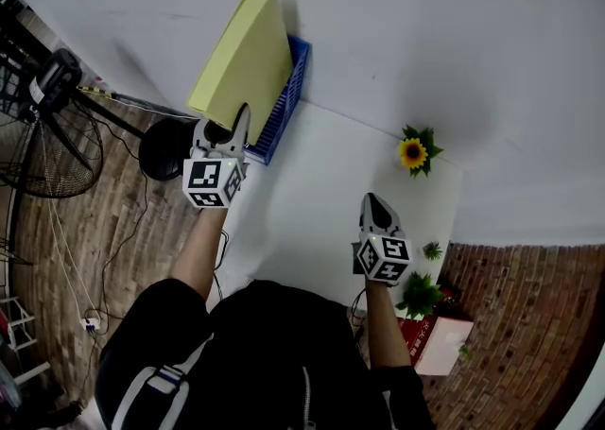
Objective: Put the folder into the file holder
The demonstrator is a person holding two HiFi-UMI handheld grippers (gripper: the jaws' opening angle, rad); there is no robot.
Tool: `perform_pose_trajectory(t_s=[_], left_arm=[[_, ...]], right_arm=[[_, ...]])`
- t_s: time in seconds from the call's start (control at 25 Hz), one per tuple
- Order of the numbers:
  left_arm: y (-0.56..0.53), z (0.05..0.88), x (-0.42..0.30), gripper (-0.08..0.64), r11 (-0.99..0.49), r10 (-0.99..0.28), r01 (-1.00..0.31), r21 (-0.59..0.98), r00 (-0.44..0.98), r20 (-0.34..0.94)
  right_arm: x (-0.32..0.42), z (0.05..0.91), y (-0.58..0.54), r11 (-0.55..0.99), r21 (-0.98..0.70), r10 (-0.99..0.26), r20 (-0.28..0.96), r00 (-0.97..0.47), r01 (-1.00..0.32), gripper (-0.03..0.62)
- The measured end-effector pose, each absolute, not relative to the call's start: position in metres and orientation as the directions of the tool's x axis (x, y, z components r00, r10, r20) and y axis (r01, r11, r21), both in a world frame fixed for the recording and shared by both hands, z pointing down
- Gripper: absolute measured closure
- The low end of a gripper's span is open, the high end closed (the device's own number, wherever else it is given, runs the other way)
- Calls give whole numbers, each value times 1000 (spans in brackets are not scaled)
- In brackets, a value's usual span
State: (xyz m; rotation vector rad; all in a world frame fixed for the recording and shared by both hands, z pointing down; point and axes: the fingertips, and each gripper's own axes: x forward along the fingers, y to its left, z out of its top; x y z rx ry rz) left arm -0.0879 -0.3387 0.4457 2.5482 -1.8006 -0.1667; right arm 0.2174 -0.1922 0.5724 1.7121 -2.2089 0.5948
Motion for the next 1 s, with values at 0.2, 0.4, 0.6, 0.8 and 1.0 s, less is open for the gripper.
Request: perform_pose_trajectory(t_s=[0.2,0.4,0.6,0.8,1.0], left_arm=[[-342,455,-84,399,-331,-943,-941,68,327,-70],[-346,469,-80,399,-334,-942,-941,56,331,-49],[-349,480,-78,399,-325,-946,-945,46,323,-33],[-353,492,-75,399,-320,-947,-946,45,320,-14],[-355,503,-72,399,-314,-949,-948,44,315,-6]], right_arm=[[221,572,-190,203,-144,-850,464,-247,-969,588],[225,572,-189,192,-137,-853,467,-235,-972,588],[231,573,-186,179,-136,-852,474,-222,-975,588],[235,575,-184,166,-135,-852,479,-212,-977,588],[241,576,-183,155,-136,-851,485,-202,-978,588]])
